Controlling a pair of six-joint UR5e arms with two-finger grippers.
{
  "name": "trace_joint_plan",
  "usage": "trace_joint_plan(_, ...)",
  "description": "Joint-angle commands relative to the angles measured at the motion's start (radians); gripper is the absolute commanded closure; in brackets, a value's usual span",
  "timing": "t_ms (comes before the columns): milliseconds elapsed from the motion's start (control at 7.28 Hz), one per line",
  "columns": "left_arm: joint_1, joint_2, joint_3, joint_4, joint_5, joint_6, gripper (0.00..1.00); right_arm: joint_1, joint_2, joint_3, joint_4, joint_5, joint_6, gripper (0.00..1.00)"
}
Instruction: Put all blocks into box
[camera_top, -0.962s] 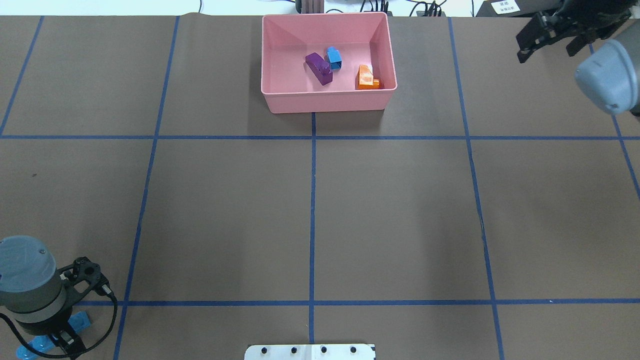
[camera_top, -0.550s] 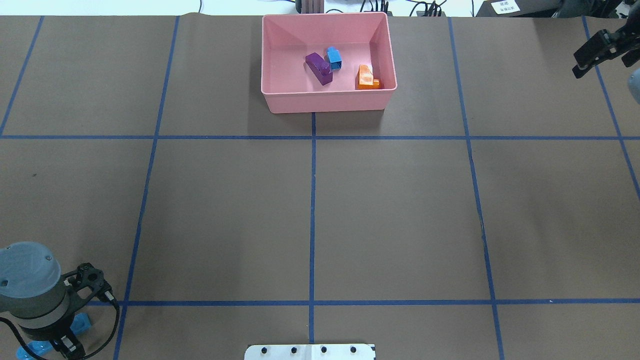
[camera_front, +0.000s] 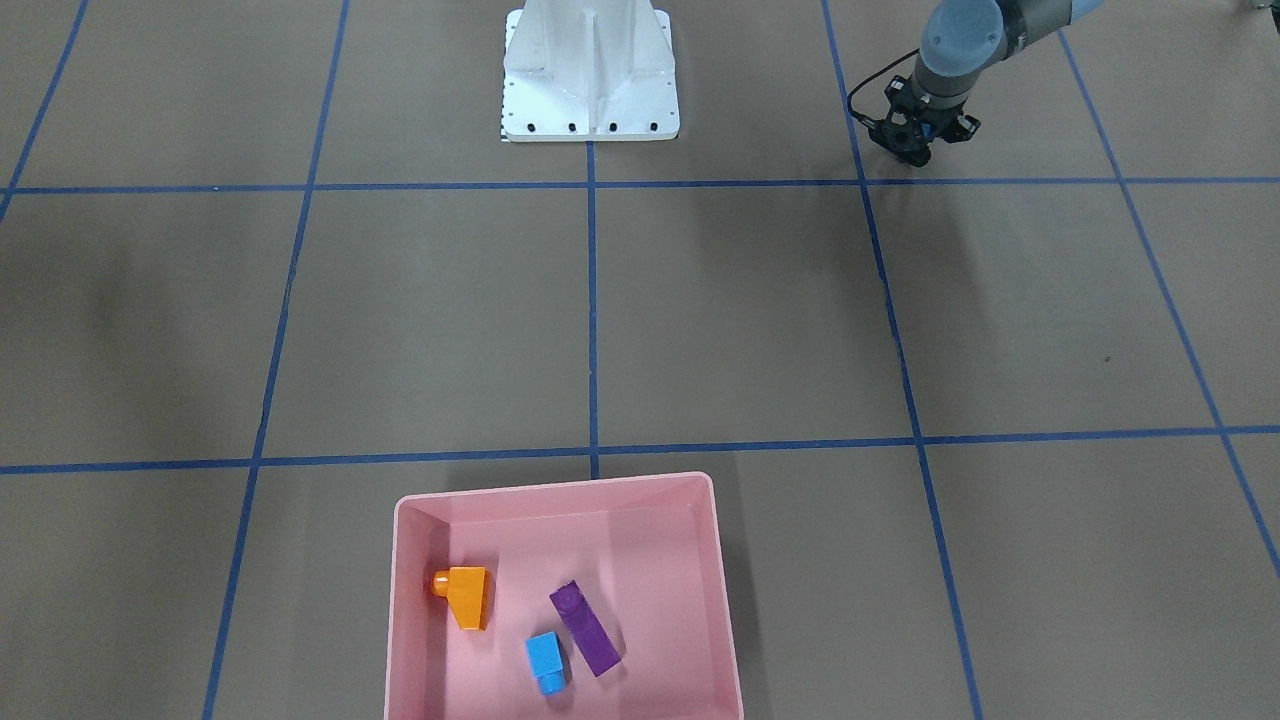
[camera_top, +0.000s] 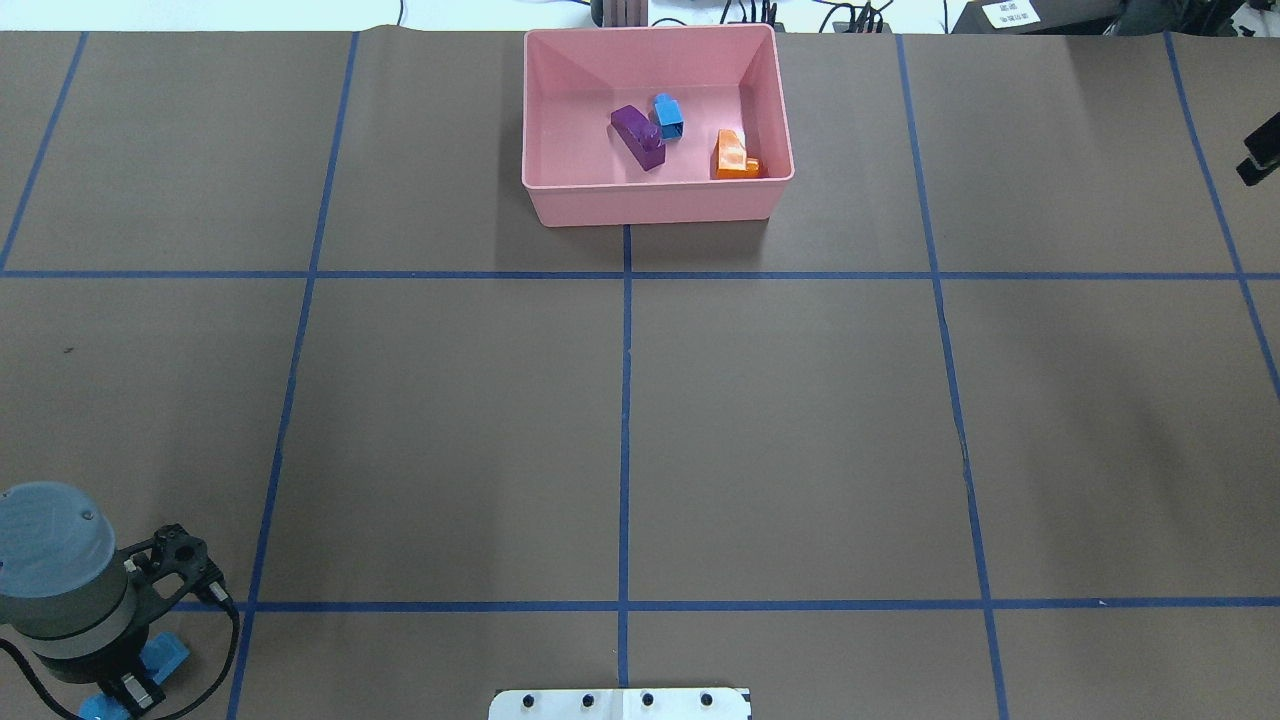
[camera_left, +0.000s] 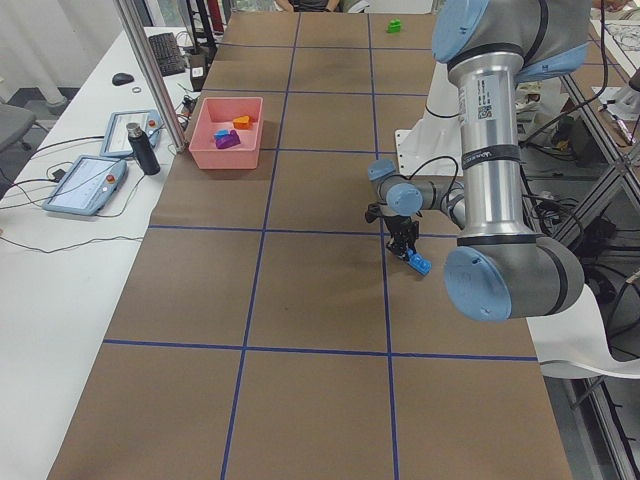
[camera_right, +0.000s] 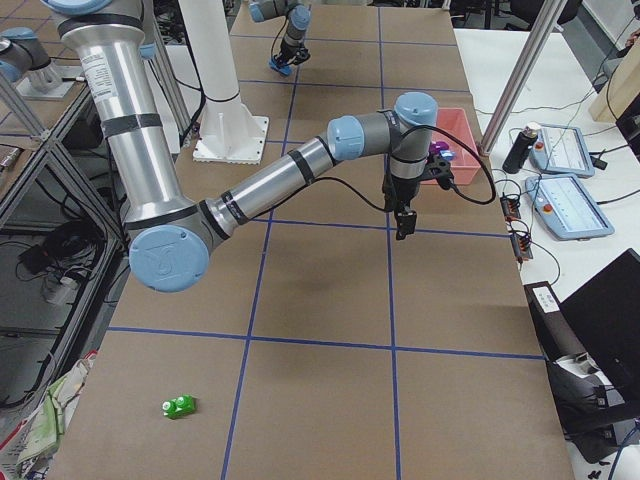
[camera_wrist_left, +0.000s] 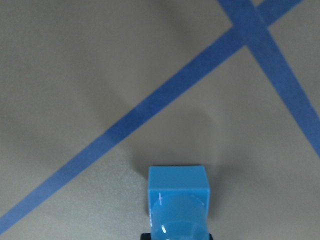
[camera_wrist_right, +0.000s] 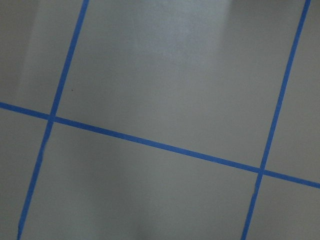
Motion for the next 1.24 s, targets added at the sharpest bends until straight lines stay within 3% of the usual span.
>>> trace_joint_plan(0,-0.029,0.019,-0.125,0.041,-0.009,-0.005,1.0,0.041,-0.066,-0.001,-0.002,0.0,-0.128,0.0)
trace_joint_plan(275,-0.13,-0.024,-0.236,0.133,-0.033,-0.02,1.0,0.088,-0.187,-0.002,0.012,0.002,-0.274,0.0)
trace_joint_plan(550,-0.394,-0.228,-0.157,0.191,-0.194,-0.019,1.0,0.133,-0.308,0.01,0.015,0.011,-0.369,0.0)
trace_joint_plan(824,-0.577,-0.492,-0.054,0.336,-0.283,-0.019,1.0,0.132,-0.409,0.002,0.014,-0.004,-0.383,0.0)
trace_joint_plan(962,-0.665,-0.591,0.021,0.363,-0.391,-0.019,1.0,0.132,-0.464,0.001,0.015,-0.003,-0.386,0.0)
trace_joint_plan(1099,-0.713,-0.652,0.073,0.355,-0.429,-0.032,1.0,0.132,-0.518,-0.011,0.015,-0.003,-0.432,0.0)
